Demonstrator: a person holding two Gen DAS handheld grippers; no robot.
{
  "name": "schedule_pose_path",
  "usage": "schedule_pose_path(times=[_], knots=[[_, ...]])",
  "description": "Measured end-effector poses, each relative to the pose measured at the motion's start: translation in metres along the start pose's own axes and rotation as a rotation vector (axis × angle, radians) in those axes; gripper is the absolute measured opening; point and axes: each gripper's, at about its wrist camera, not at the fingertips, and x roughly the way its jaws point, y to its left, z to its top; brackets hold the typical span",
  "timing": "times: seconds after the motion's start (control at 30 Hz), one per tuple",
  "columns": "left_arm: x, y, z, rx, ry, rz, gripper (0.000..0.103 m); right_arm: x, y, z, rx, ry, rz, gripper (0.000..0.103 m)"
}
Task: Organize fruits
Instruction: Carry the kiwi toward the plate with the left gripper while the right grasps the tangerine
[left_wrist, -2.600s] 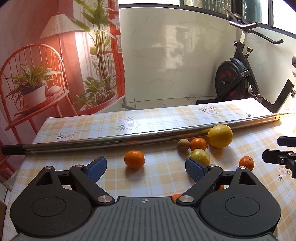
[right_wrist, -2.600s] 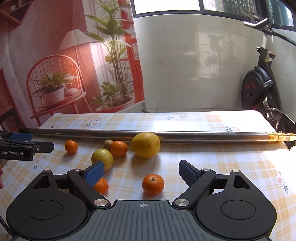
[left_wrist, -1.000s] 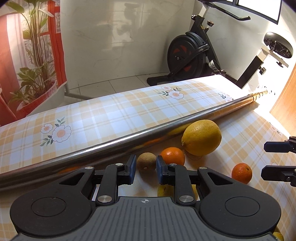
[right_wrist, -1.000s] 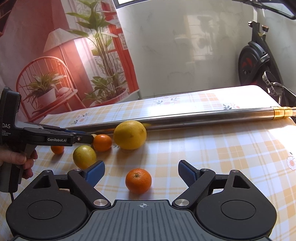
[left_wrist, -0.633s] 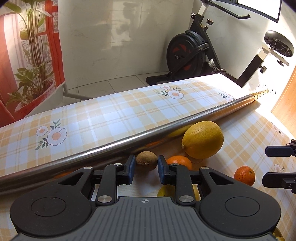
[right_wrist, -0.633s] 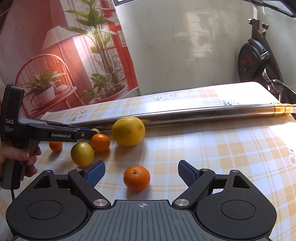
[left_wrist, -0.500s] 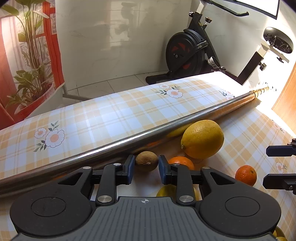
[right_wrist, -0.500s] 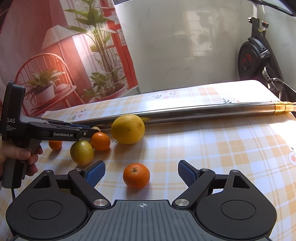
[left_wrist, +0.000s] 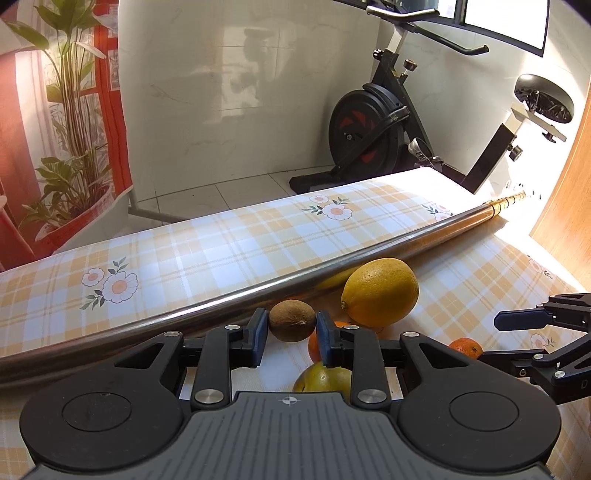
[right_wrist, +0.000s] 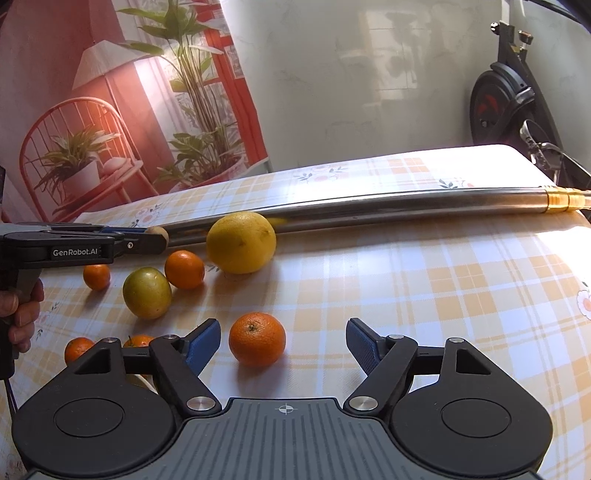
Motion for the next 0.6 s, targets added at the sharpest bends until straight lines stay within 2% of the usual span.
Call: schedule_pose_path(times=[0.23, 0.5, 0.6], knots=[[-0.055, -0.004, -0.012, -0.055, -0.075, 0.001, 0.030, 0.015, 0.007, -0.001, -0.043, 0.058, 0.027, 0.054], [-0.093, -0.010, -0.040, -0.095, -0.074, 0.027, 0.030, 0.021, 0.013, 0.001, -0.065, 0.065, 0.018, 0.047], [-0.099, -0.011, -0.047, -0.114, -0.072, 0.031, 0.030, 0.021, 0.015, 0.001, -0.073, 0.070, 0.027, 0.040]])
